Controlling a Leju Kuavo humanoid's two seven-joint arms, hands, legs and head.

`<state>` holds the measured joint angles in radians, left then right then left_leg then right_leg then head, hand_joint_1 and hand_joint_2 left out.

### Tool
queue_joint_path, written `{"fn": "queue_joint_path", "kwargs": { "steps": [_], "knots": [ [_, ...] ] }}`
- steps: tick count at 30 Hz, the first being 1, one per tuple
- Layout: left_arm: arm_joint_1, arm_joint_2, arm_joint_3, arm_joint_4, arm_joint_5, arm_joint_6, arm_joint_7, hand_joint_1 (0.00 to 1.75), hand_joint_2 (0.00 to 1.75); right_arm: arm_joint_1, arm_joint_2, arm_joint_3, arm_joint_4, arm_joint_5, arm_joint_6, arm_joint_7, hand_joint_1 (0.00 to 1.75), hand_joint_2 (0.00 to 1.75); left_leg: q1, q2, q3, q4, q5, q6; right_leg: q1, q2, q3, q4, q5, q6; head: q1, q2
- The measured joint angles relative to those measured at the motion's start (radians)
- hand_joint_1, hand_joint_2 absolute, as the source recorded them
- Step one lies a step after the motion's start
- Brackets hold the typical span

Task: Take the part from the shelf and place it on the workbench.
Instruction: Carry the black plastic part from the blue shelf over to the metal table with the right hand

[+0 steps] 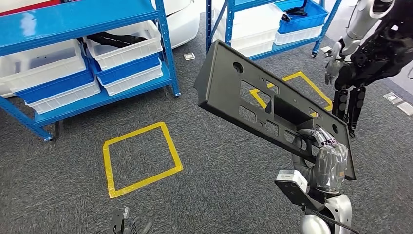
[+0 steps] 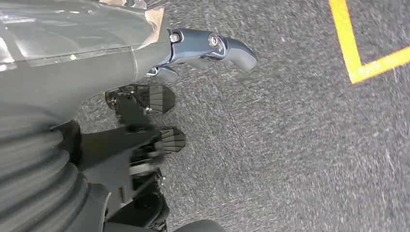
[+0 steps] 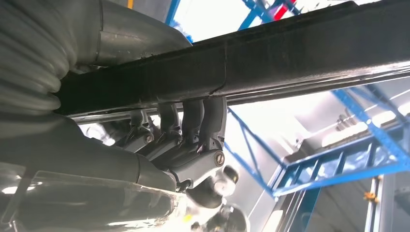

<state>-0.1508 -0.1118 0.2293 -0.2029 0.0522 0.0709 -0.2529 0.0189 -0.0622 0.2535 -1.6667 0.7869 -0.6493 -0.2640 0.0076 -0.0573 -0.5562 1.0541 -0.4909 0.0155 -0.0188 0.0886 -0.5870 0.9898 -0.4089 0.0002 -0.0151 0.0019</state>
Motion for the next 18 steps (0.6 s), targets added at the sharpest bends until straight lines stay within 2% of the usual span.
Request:
{"fn": "queue_joint_path", "kwargs": {
  "steps": [1,2,4,5,7,8,9,10,11,12,13,15,16,17,18],
  "knots": [
    [-0.001,0.002,0.0,0.0,0.0,0.001,0.0,0.0,1.75,0.0,0.0,0.0,0.0,0.0,0.0,0.0,1.75,1.75,-0.003,-0.018,0.024,-0.046,0.012,0.008,0.0,0.009,-0.003,0.0,0.003,0.004,-0.001,0.0],
    [-0.002,0.004,0.0,0.0,-0.001,0.001,0.0,0.0,1.75,0.0,0.001,0.0,0.0,0.001,0.0,0.0,1.75,1.75,-0.006,-0.028,0.034,-0.067,0.014,0.014,-0.002,0.018,-0.006,-0.001,0.007,0.009,-0.001,0.0],
    [-0.005,0.003,0.0,0.0,-0.003,0.003,0.0,0.0,1.75,0.002,0.004,-0.001,-0.001,0.005,-0.001,0.0,1.75,1.75,-0.009,-0.008,0.032,-0.077,0.022,0.023,-0.004,0.036,-0.015,-0.005,0.017,0.024,-0.003,0.0],
    [-0.005,0.003,0.0,0.0,-0.005,0.003,0.001,0.0,1.75,0.003,0.004,-0.003,-0.002,0.009,-0.001,0.0,1.75,1.75,-0.008,0.004,0.033,-0.086,0.032,0.027,-0.004,0.028,-0.023,-0.001,0.018,0.028,-0.002,0.0],
    [-0.005,0.001,0.0,0.0,-0.011,0.009,-0.001,0.0,1.75,0.003,0.005,-0.008,-0.005,0.018,-0.001,0.002,1.75,1.75,-0.003,0.032,0.035,-0.104,0.051,0.035,-0.001,-0.02,-0.059,0.058,-0.014,0.026,0.002,0.0],
    [-0.004,0.001,0.0,0.0,-0.015,0.012,-0.002,0.0,1.75,0.004,0.006,-0.01,-0.005,0.021,-0.001,0.002,1.75,1.75,-0.003,0.047,0.033,-0.107,0.055,0.037,-0.001,-0.049,-0.087,0.119,-0.047,0.022,0.005,0.0],
    [-0.003,0.0,0.0,0.0,-0.018,0.015,-0.004,0.0,1.75,0.004,0.006,-0.011,-0.006,0.022,-0.001,0.004,1.75,1.75,-0.004,0.062,0.029,-0.107,0.058,0.038,-0.003,-0.066,-0.117,0.19,-0.081,0.021,0.006,0.0],
    [-0.002,-0.001,0.0,0.0,-0.021,0.016,-0.004,0.0,1.75,0.007,0.007,-0.012,-0.006,0.023,-0.001,0.005,1.75,1.75,-0.004,0.077,0.025,-0.106,0.059,0.036,-0.005,-0.074,-0.14,0.248,-0.106,0.025,0.007,0.0],
    [-0.001,-0.001,0.0,0.0,-0.022,0.017,-0.004,0.0,1.75,0.009,0.007,-0.013,-0.006,0.024,-0.001,0.006,1.75,1.75,-0.004,0.093,0.021,-0.105,0.061,0.034,-0.009,-0.078,-0.147,0.279,-0.119,0.031,0.007,0.0],
    [-0.001,-0.001,0.0,0.0,-0.023,0.017,-0.004,0.0,1.75,0.011,0.007,-0.013,-0.006,0.024,0.0,0.007,1.75,1.75,-0.003,0.108,0.018,-0.104,0.063,0.032,-0.012,-0.083,-0.131,0.266,-0.117,0.04,0.008,0.0],
    [-0.001,-0.002,0.0,0.0,-0.023,0.017,-0.004,0.0,1.75,0.012,0.007,-0.014,-0.006,0.026,0.0,0.008,1.75,1.75,-0.002,0.123,0.014,-0.102,0.064,0.028,-0.015,-0.091,-0.091,0.209,-0.103,0.05,0.008,0.0],
    [-0.003,-0.002,0.0,0.0,-0.024,0.017,-0.005,0.0,1.75,0.011,0.008,-0.013,-0.007,0.028,0.0,0.008,1.75,1.75,-0.004,0.147,0.005,-0.091,0.062,0.017,-0.018,-0.132,0.007,0.062,-0.074,0.06,0.008,0.0],
    [-0.004,-0.001,0.0,0.0,-0.024,0.017,-0.005,0.0,1.75,0.011,0.01,-0.013,-0.008,0.031,0.0,0.008,1.75,1.75,-0.005,0.157,0.002,-0.084,0.059,0.009,-0.017,-0.148,0.036,0.017,-0.065,0.057,0.007,0.0],
    [-0.005,0.0,0.0,0.0,-0.024,0.019,-0.006,0.0,1.75,0.011,0.011,-0.014,-0.009,0.033,0.0,0.007,1.75,1.75,-0.006,0.166,0.0,-0.079,0.057,0.002,-0.014,-0.155,0.045,-0.002,-0.061,0.05,0.007,0.0],
    [-0.005,0.0,0.0,0.0,-0.024,0.021,-0.007,0.0,1.75,0.012,0.012,-0.014,-0.011,0.036,0.0,0.007,1.75,1.75,-0.005,0.175,-0.001,-0.078,0.055,-0.005,-0.01,-0.148,0.037,0.001,-0.058,0.04,0.006,0.0]
  ]
}}
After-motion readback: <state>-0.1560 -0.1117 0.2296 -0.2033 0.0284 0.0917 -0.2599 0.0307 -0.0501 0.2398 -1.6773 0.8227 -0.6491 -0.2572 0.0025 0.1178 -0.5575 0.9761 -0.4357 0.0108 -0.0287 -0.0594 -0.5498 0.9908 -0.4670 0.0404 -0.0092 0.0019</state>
